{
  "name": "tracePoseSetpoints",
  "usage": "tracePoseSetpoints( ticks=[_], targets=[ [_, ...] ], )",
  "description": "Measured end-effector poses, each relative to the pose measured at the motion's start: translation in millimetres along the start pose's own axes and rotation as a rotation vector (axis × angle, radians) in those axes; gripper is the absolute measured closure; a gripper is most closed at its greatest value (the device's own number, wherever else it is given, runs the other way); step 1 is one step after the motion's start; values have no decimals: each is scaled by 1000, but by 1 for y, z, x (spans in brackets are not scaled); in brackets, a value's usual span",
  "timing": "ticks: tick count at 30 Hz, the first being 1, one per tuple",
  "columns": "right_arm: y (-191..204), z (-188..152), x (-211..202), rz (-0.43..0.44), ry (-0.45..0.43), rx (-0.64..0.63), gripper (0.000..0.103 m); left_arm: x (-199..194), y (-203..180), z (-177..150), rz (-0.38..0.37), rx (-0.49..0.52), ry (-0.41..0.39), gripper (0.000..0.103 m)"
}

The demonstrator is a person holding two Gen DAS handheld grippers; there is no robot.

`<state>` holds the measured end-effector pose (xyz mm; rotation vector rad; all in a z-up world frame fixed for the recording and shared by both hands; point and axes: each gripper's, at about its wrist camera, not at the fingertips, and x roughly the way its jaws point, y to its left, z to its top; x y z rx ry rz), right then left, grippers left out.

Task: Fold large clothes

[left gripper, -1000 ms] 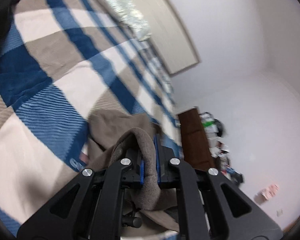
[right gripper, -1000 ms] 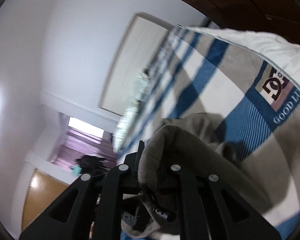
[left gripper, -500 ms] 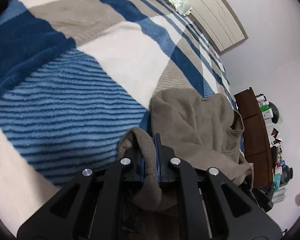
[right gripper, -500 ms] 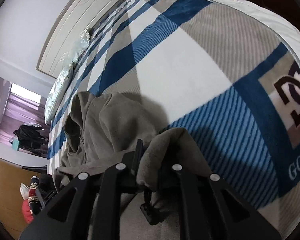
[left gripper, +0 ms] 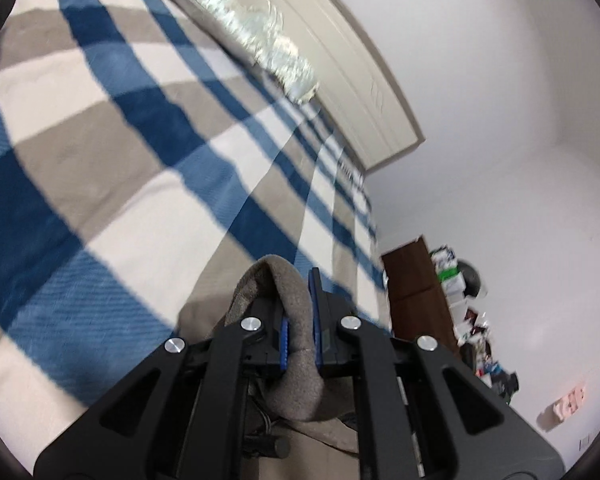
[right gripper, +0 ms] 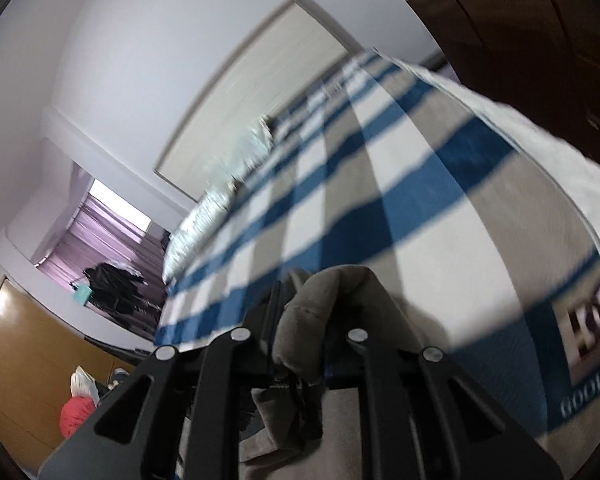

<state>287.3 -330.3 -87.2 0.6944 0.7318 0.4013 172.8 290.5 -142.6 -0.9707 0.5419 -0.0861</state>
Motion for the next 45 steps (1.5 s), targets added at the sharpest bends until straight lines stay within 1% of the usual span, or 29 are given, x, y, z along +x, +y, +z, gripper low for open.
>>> tracePoseSetpoints(
  ticks=[2, 3, 5, 8, 11, 14, 15, 18, 20, 21, 22, 23, 24, 25, 26, 27, 28, 29, 32, 33, 34, 35, 36, 38, 40, 41, 43, 45],
  targets=[
    [9, 15, 19, -9, -10, -16, 88, 10, -1, 11, 13, -16, -25, 94],
    [10, 20, 28, -11, -7, -17, 88, 19, 1, 16, 32, -20, -35, 94],
    [11, 25, 50, -43, 3, -31, 88, 39, 8, 22, 64, -23, -45, 94],
    [-10, 22, 99, -110, 48, -28, 88, 80, 36, 24, 156, -33, -36, 94],
    [-36, 9, 137, -175, 89, -39, 87, 113, 63, 19, 226, -31, -21, 94],
    [-66, -5, 165, -212, 128, -32, 87, 137, 85, 12, 294, 4, 8, 94],
    [-75, -10, 172, -223, 144, -30, 87, 146, 92, 8, 316, 19, 28, 94],
    [-102, -31, 193, -263, 208, -8, 87, 165, 104, -1, 356, 48, 75, 94],
    [-107, -35, 195, -250, 220, 12, 86, 170, 102, -3, 374, 70, 85, 94],
    [-105, -32, 193, -244, 224, 16, 84, 169, 97, -3, 389, 98, 91, 94],
    [-102, -30, 190, -244, 230, 13, 78, 168, 89, -2, 401, 133, 103, 93],
    [-95, -26, 184, -255, 239, -3, 76, 167, 84, -1, 410, 155, 114, 92],
    [-89, -24, 177, -255, 245, -18, 67, 163, 76, 0, 427, 185, 129, 90],
    [-82, -22, 170, -251, 249, -36, 48, 158, 68, 1, 435, 211, 140, 82],
    [-70, -20, 156, -246, 239, -64, 39, 153, 61, 2, 434, 230, 148, 71],
    [-61, -18, 145, -237, 227, -81, 32, 144, 52, 3, 426, 246, 155, 63],
    [-51, -17, 132, -216, 220, -97, 32, 135, 44, 3, 419, 252, 161, 43],
    [-40, -17, 119, -206, 218, -113, 32, 124, 34, 2, 417, 263, 157, 38],
    [-7, -26, 89, -185, 229, -172, 30, 101, 6, -5, 379, 306, 169, 37],
    [2, -29, 82, -182, 231, -190, 28, 91, -7, -11, 383, 334, 179, 35],
    [16, -38, 72, -183, 236, -218, 24, 82, -17, -18, 388, 363, 187, 30],
    [27, -45, 68, -185, 245, -236, 21, 74, -28, -29, 389, 399, 201, 27],
    [37, -54, 66, -187, 263, -249, 17, 70, -36, -37, 386, 423, 215, 27],
    [54, -73, 68, -170, 307, -262, 16, 55, -49, -66, 357, 474, 261, 27],
    [69, -95, 78, -160, 349, -282, 16, 44, -55, -94, 325, 486, 293, 27],
    [77, -105, 83, -156, 369, -293, 16, 38, -55, -111, 298, 483, 306, 25],
    [89, -122, 95, -136, 400, -306, 15, 27, -53, -137, 263, 465, 298, 19],
    [100, -136, 113, -142, 422, -309, 15, 20, -48, -161, 229, 455, 287, 18]
  ],
)
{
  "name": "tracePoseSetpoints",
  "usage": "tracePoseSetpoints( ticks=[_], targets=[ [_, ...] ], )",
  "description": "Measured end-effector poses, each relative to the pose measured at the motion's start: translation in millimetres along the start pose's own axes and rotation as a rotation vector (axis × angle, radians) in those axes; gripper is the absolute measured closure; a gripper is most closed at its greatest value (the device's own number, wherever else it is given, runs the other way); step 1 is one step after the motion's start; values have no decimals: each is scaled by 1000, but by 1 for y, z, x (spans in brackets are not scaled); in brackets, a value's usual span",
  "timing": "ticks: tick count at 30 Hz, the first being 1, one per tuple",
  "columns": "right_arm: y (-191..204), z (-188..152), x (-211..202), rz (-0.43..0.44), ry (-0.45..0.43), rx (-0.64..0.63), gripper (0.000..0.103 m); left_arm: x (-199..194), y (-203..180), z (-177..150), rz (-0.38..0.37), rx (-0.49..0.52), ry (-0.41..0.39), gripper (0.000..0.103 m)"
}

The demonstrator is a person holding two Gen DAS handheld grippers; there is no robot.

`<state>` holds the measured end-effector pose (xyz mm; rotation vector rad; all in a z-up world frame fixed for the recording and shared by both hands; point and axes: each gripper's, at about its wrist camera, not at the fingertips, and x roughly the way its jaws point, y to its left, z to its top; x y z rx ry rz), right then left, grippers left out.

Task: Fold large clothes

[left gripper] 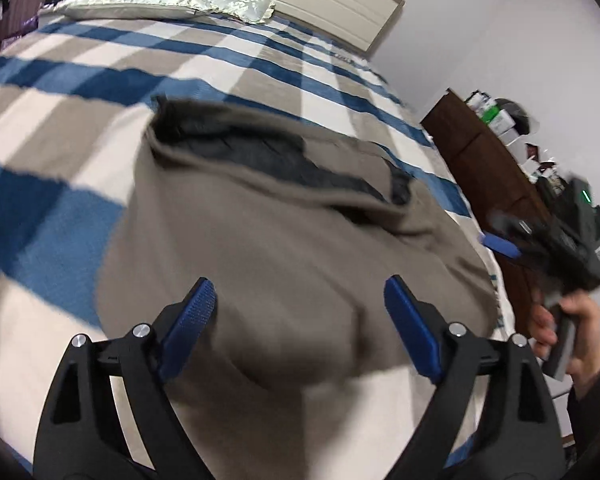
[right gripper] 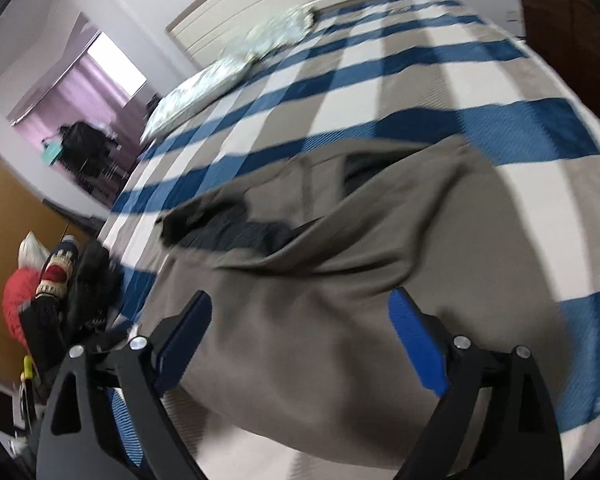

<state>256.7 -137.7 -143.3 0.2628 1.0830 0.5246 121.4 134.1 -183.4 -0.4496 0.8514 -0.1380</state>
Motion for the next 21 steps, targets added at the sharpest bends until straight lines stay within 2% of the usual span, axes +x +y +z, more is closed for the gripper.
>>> tracePoseSetpoints(
  ticks=[2, 5, 8, 11, 12, 13, 14, 15, 17, 18, 21],
  targets=[
    [10, 4, 23, -9, 44, 40, 15, 4, -4, -18, -39, 15, -20, 18],
    [13, 14, 56, -10, 114, 108, 15, 11, -1, -30, -52, 65, -80, 18],
    [5, 27, 78, -42, 86, 183, 15, 25, 1, -22, -50, 94, -21, 18],
    [-14, 38, 101, -57, 81, 296, 18, 29, 3, -22, -64, 113, -4, 18],
    [-18, 40, 110, -66, 100, 315, 30, 30, 3, -24, -63, 115, 2, 18],
    [-21, 40, 120, -90, 131, 325, 63, 31, 3, -25, -58, 125, 3, 18],
    [-22, 40, 128, -119, 161, 315, 85, 31, 1, -26, -53, 135, 1, 18],
    [-23, 39, 133, -132, 181, 306, 96, 31, 0, -27, -50, 139, 1, 18],
    [-25, 39, 130, -110, 163, 328, 96, 31, 2, -25, -61, 118, 3, 18],
    [-22, 43, 123, -76, 134, 319, 97, 31, 4, -24, -69, 101, 4, 18],
    [-13, 64, 99, -49, 51, 309, 97, 30, 10, -22, -99, 42, 4, 18]
  ],
)
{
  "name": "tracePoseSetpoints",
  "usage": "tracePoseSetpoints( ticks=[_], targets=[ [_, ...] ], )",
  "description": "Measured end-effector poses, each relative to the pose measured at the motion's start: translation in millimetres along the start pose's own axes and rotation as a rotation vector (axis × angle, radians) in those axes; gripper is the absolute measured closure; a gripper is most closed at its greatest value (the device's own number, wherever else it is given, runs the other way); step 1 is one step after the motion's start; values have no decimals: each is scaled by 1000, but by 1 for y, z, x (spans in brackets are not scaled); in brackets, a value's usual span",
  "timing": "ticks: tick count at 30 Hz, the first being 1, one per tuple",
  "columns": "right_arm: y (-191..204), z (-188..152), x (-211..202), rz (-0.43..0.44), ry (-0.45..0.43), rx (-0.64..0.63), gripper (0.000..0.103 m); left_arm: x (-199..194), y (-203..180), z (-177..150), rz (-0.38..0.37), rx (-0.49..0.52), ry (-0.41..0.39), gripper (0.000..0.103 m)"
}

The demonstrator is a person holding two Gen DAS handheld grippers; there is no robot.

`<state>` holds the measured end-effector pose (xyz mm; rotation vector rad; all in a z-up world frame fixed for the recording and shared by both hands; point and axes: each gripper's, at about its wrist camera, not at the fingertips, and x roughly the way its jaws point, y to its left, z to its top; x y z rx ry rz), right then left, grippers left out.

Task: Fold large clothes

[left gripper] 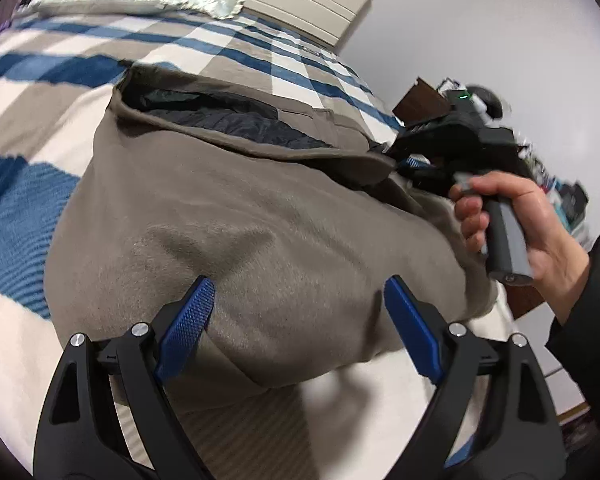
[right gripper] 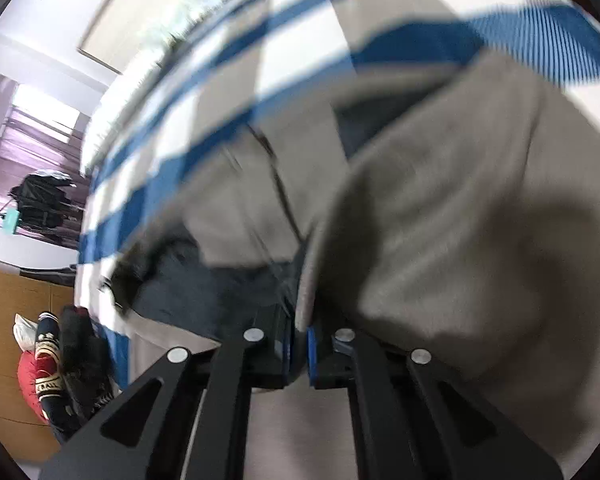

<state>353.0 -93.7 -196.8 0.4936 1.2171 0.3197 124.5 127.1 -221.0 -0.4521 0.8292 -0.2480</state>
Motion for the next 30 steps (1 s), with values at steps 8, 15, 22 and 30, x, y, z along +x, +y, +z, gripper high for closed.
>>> tracePoseSetpoints(
  ticks=[8, 15, 22, 30],
  targets=[
    [31, 82, -17, -131, -115, -4, 97, 1, 9, 4, -8, -45, 9, 26],
    [0, 91, 58, -290, -19, 18, 97, 5, 24, 7, -3, -93, 25, 45],
    [-19, 73, 69, -191, 53, 0, 74, 11, 26, 8, 14, -68, 46, 46],
    [-3, 67, -53, -118, -24, -114, 44, 13, 25, 8, 28, -56, 51, 47]
  ],
)
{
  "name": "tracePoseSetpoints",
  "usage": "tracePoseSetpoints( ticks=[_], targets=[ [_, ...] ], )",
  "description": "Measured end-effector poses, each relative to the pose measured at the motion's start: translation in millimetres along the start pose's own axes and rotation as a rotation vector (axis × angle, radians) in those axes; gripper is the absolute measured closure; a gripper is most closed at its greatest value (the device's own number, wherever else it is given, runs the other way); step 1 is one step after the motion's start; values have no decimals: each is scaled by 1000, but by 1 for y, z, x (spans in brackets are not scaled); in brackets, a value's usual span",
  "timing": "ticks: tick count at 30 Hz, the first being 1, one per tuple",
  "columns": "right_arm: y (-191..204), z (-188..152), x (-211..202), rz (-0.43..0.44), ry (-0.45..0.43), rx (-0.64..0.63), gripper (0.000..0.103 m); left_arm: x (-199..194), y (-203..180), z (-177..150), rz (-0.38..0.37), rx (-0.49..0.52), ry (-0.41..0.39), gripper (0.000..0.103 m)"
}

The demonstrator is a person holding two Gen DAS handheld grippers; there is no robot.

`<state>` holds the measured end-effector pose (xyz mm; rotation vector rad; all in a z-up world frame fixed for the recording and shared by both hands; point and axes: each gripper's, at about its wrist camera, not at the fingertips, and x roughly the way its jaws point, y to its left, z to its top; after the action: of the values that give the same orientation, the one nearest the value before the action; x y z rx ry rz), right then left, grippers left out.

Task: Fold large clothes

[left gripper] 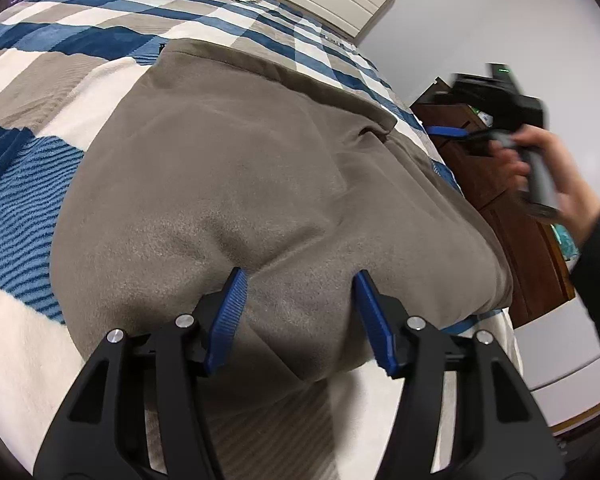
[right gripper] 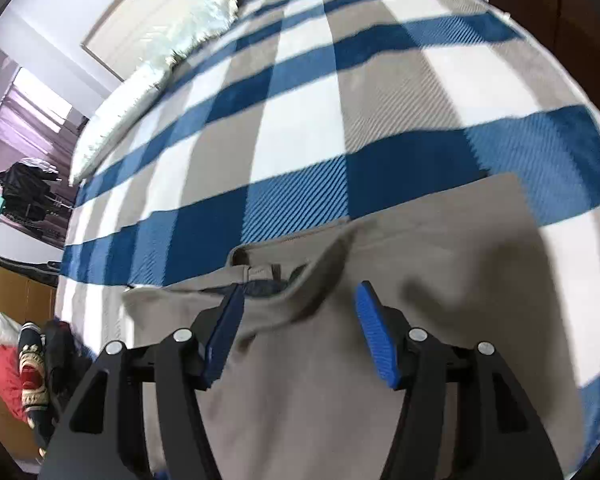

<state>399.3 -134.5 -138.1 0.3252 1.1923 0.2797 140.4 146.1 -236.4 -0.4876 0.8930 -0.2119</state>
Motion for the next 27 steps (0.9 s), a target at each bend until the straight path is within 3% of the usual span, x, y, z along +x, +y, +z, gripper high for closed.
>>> tracePoseSetpoints(
  ticks=[5, 8, 9, 12, 14, 17, 21, 22, 24, 27],
  targets=[
    [-26, -34, -34, -21, -30, 3, 45, 0, 2, 1, 5, 1, -1, 53],
    [-49, -80, -30, -19, 14, 26, 60, 2, 3, 1, 17, 7, -2, 57],
    [-57, -100, -27, -65, 32, 17, 64, 2, 3, 0, 21, 12, -2, 58],
    [-83, -146, -22, -224, 53, -10, 103, 5, 1, -1, 47, 44, 8, 60],
    [-119, -165, -4, -136, 104, 137, 103, 7, 0, -1, 48, 50, 20, 61],
    [-135, -167, 14, -68, 102, 195, 103, 11, -3, -3, 72, 73, 23, 61],
    [-107, -149, 14, -173, 143, 98, 103, 9, -2, -5, 73, 70, 22, 61],
    [-98, -145, 8, -179, 145, 90, 97, 8, -2, -5, 70, 67, 23, 61],
    [-77, -138, -10, -130, 107, 79, 91, 8, -2, -5, 72, 65, 24, 62],
    [-36, -143, -25, -20, 77, 25, 91, 8, -2, -5, 73, 65, 25, 62]
  ],
)
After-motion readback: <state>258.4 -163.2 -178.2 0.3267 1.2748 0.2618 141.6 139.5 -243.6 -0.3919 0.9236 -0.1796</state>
